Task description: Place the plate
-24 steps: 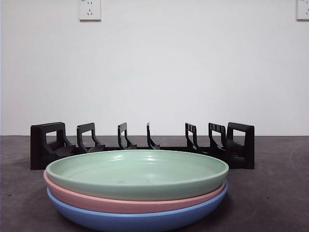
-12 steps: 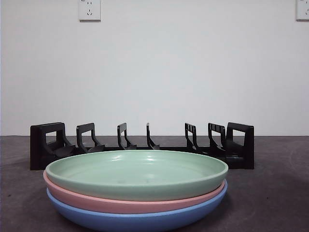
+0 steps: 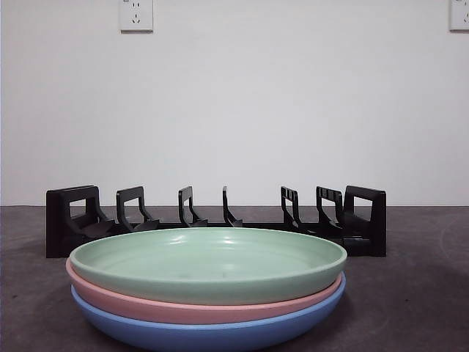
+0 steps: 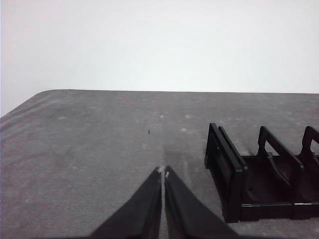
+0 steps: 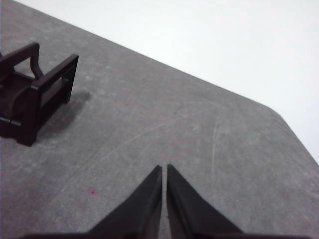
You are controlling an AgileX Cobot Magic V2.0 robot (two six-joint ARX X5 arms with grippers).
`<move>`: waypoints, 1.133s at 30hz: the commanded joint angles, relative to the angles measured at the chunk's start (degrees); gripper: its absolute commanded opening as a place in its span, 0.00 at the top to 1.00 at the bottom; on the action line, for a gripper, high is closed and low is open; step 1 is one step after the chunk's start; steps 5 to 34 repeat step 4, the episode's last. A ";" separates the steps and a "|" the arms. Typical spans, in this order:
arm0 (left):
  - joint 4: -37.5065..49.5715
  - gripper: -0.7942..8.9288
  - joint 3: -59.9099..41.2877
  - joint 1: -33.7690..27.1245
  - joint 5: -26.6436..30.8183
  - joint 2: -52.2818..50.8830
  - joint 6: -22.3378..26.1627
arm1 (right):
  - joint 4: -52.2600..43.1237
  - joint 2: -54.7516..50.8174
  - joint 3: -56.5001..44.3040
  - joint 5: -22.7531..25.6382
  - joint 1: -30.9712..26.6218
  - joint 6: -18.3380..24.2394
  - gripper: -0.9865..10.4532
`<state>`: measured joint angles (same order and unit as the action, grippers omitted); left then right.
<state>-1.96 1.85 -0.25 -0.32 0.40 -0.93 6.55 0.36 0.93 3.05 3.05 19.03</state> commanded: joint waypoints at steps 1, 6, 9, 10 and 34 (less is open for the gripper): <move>0.28 0.91 -1.05 -0.07 -0.11 -0.17 -0.20 | -0.68 -0.15 -0.24 -0.04 0.04 -1.05 0.90; 0.26 0.91 -1.05 -0.07 -0.11 -0.17 -0.20 | -0.92 -0.15 -0.22 -0.04 0.09 -1.05 0.90; 0.26 0.91 -1.05 -0.07 -0.11 -0.17 -0.20 | -0.92 -0.15 -0.22 -0.04 0.09 -1.05 0.90; 0.26 0.91 -1.05 -0.07 -0.11 -0.17 -0.20 | -0.92 -0.15 -0.22 -0.04 0.09 -1.05 0.90; 0.26 0.91 -1.05 -0.07 -0.11 -0.17 -0.20 | -0.92 -0.15 -0.22 -0.04 0.09 -1.05 0.90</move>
